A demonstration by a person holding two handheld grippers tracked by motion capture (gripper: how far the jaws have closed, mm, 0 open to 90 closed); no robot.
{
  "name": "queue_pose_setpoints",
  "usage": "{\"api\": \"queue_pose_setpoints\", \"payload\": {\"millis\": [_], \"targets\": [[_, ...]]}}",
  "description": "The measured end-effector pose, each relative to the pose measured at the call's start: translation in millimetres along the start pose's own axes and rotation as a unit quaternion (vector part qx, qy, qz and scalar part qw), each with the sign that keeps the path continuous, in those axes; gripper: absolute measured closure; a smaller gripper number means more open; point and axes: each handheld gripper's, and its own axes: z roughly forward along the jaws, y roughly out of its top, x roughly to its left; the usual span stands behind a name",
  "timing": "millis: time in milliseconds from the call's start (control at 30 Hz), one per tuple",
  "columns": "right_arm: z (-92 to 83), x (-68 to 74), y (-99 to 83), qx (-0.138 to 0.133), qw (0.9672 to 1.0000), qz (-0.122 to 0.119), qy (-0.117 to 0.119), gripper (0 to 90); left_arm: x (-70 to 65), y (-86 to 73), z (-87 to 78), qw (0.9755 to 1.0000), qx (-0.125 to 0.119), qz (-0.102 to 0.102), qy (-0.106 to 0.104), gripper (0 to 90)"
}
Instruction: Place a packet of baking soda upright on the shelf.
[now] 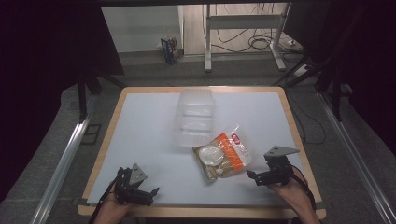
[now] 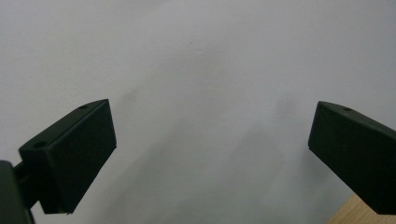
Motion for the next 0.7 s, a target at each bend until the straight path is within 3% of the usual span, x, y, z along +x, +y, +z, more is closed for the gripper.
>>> {"api": "queue_pose_setpoints", "payload": {"millis": [333, 700], "targets": [[9.6, -1.7, 12.1, 0.021, 0.9997, -0.004, 0.012, 9.0, -0.7, 0.2, 0.7, 1.0000, 0.000, -0.002, 0.000, 1.0], [24.3, -7.6, 33.9, 0.017, 0.9992, 0.008, 0.034, 22.6, -0.5, 0.4, 0.8, 1.0000, 0.003, 0.001, 0.001, 1.1]]}}
